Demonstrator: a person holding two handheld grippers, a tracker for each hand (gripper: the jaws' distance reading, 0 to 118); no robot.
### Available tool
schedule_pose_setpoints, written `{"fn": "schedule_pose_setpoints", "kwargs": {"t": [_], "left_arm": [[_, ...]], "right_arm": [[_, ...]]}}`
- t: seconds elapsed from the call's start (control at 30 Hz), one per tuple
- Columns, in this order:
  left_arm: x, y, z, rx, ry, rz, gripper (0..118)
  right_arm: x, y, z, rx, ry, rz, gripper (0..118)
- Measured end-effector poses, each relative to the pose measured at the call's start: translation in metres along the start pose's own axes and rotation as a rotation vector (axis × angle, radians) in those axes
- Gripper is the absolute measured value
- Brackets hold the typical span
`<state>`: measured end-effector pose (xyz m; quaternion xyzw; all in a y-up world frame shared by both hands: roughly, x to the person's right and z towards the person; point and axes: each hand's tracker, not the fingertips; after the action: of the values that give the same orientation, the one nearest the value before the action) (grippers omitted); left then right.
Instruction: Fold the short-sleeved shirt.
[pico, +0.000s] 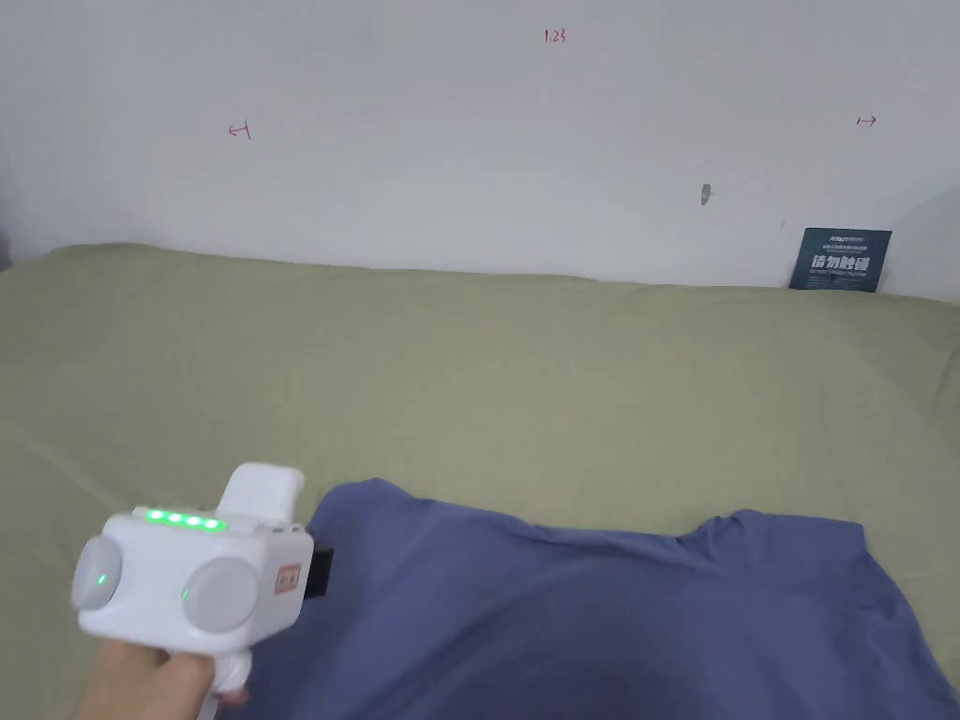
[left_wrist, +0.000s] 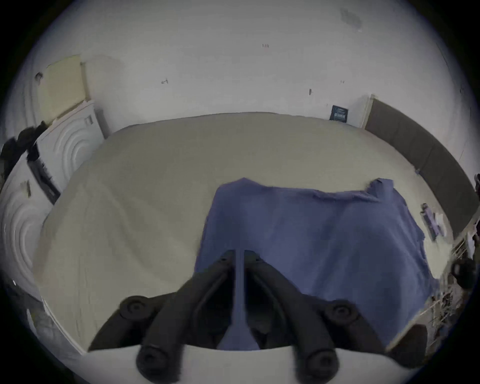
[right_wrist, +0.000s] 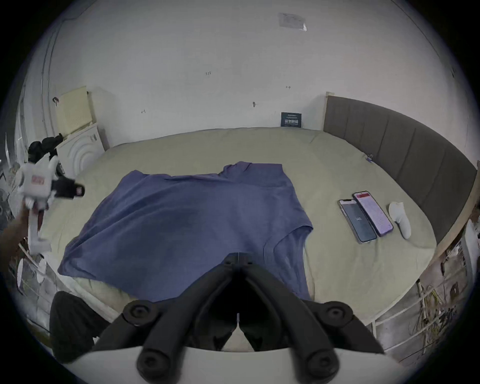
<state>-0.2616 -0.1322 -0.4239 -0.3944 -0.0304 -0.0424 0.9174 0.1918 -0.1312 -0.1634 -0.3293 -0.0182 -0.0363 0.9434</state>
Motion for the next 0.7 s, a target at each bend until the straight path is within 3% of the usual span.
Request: {"fn": "schedule_pose_setpoints", "kwargs": {"t": [0.07, 0.1, 0.27, 0.47, 0.53, 0.6, 0.63, 0.67, 0.7], "left_arm": [[-0.002, 0.029, -0.044, -0.047, -0.004, 0.002, 94], [-0.003, 0.039, -0.068, -0.075, -0.009, 0.013, 103], [0.002, 0.067, -0.147, -0.138, 0.063, 0.009, 102], [0.016, 0.058, -0.172, -0.211, 0.058, 0.011, 102], [0.014, 0.060, -0.159, -0.208, 0.024, 0.071, 95], [0.023, 0.061, -0.145, -0.172, 0.021, 0.030, 56], [0.028, 0.061, -0.141, -0.151, 0.009, -0.011, 13], [0.026, 0.058, -0.138, -0.155, 0.035, -0.011, 3], [0.028, 0.056, -0.138, -0.173, 0.009, -0.009, 3]], "right_arm": [[0.002, 0.002, -0.011, -0.013, -0.010, -0.014, 0], [0.003, 0.004, -0.017, -0.020, -0.003, -0.025, 0], [0.008, 0.009, -0.037, -0.040, -0.016, -0.025, 0], [0.018, 0.011, -0.049, -0.059, -0.044, -0.017, 0], [0.021, 0.013, -0.048, -0.057, -0.045, -0.023, 0], [0.025, 0.019, -0.051, -0.064, -0.049, -0.022, 0], [0.027, 0.024, -0.052, -0.060, -0.049, -0.019, 0], [0.029, 0.031, -0.057, -0.057, -0.052, -0.017, 0], [0.033, 0.040, -0.063, -0.061, -0.048, -0.014, 0]]}}
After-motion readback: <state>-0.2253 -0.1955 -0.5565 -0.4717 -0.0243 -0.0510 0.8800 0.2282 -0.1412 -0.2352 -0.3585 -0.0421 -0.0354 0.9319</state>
